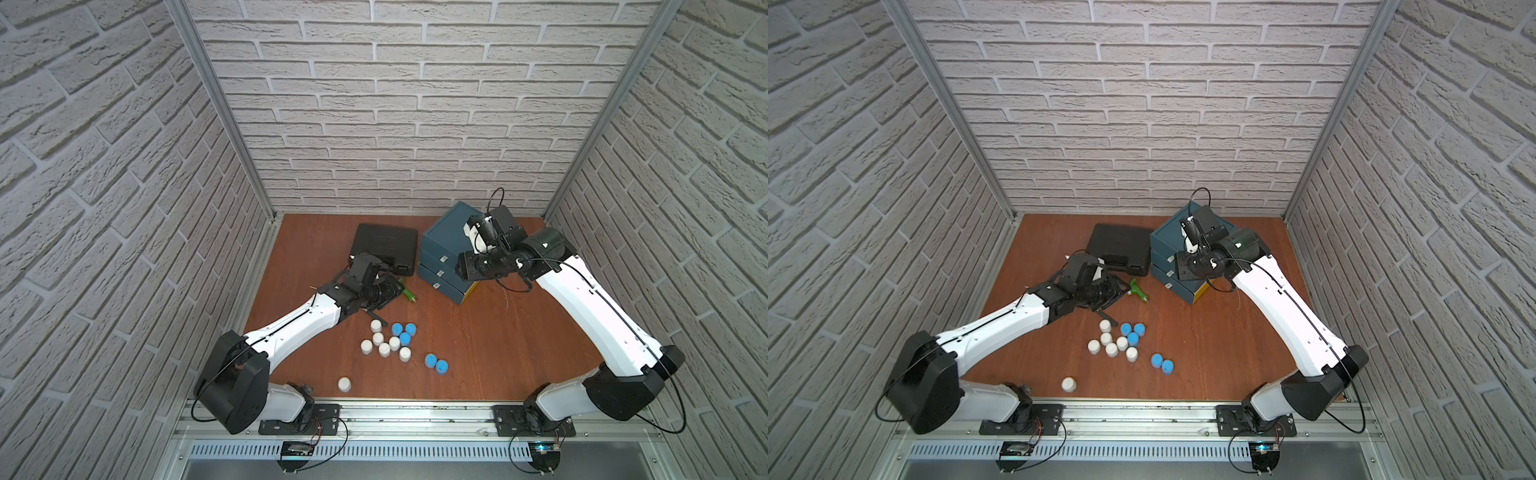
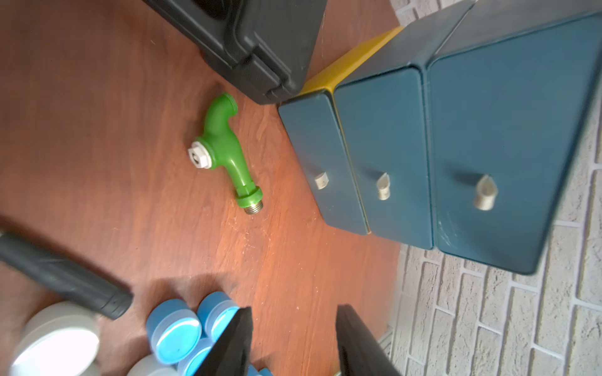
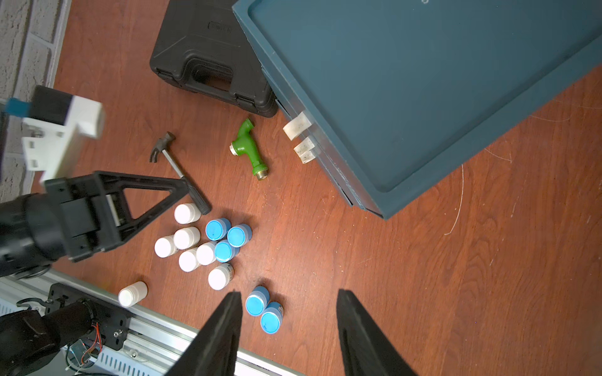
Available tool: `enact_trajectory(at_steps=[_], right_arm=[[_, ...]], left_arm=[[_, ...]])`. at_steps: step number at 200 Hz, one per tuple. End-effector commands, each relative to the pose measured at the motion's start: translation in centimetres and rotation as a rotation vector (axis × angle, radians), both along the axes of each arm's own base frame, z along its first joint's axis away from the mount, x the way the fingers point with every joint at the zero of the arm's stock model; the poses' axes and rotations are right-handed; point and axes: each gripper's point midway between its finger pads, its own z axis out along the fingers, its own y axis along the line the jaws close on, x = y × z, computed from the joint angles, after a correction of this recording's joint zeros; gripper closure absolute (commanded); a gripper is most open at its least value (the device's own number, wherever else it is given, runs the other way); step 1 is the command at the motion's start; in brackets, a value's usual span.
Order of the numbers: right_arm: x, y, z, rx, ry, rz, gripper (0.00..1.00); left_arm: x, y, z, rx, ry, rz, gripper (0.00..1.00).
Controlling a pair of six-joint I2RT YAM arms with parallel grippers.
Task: Put the paint cans in the drawer according to color
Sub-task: Open the drawer in the storage box.
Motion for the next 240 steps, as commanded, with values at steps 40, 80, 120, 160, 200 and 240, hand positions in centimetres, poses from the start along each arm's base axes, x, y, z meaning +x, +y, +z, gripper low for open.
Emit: enact_trajectory(at_steps=[40,80,120,160,200,240], right_arm=[[0.2,0.0,3.2,0.047,-0.103,-0.007,0.48],[-0.2,-0.3,3.6,0.045,-0.11,-0.003,0.47],[-0.4,-0.6,3.5,0.031,-0.105,0.006,0.47],[-0.3,-0.6,3.4,0.032,-0.102,0.006,0.47],[0.0,-0.6,3.5,0.03,-0.103,0.005,0.48],[0.0,-0.7,3.5,0.028,-0.102,0.003,0.47]], left_arm=[[4.6,-9.5,1.4,-0.353,-0.126,-0.011,0.58],[6.9,-11.2,1.3,-0.376,-0.142,0.01,0.58],[7.3,-11.7,0.7,-0.362,-0.129,0.026,0.58],[7.1,-12.7,0.0,-0.373,-0.097,0.009,0.61],[7.7,-13.3,0.1,-0.379,-0.101,0.005,0.67],[7.7,-13.2,-0.1,-0.363,-0.101,0.012,1.0]])
